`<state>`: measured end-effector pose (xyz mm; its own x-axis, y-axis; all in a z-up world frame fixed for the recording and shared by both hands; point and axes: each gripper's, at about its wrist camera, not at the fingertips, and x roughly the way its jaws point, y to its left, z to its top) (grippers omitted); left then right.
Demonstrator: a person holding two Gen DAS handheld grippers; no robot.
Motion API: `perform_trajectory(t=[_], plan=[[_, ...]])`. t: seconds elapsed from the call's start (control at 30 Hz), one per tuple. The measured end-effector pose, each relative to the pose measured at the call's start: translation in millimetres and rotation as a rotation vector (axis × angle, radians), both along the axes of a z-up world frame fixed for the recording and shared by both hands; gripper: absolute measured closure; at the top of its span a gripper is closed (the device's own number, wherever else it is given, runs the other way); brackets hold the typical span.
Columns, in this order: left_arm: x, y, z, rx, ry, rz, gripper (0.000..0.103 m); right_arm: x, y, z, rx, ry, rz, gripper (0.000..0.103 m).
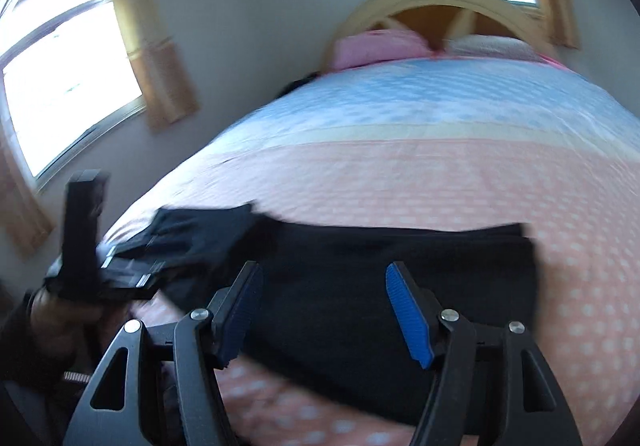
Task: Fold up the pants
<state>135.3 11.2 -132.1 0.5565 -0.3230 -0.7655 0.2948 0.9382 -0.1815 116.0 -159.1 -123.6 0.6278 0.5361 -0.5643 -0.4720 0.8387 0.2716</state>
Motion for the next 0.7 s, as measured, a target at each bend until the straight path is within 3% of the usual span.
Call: perform_trajectory(t=[0.1, 0.2, 0.27, 0.37, 0.47, 0.53, 0.6, 0.7], plan=[[-3, 30, 14, 0.006, -0.038, 0.062, 0.022, -14, 50, -19, -0.094, 0.015, 0.179, 0.037], [-3, 69, 23, 0.045, -0.070, 0.124, 0.013, -13, 71, -51, -0.250, 0.104, 0.207, 0.037], [-4, 104, 27, 0.091, -0.087, 0.192, 0.012, -21, 74, -55, -0.294, 0.069, 0.239, 0.037], [-6, 159, 27, 0.139, -0.105, 0.305, 0.012, -23, 74, -49, -0.299, 0.089, 0.254, 0.037], [-9, 216, 17, 0.167, -0.097, 0.425, 0.012, -21, 73, -41, -0.219, 0.075, 0.235, 0.037], [-8, 250, 4, 0.128, -0.058, 0.492, 0.012, -21, 77, -32, -0.160, 0.043, 0.232, 0.037], [-12, 275, -8, 0.026, -0.036, 0.531, 0.012, -21, 85, -28, -0.145, 0.002, 0.225, 0.037], [-14, 290, -23, -0.101, 0.011, 0.549, 0.014, -7, 99, -45, -0.216, 0.058, 0.200, 0.037]])
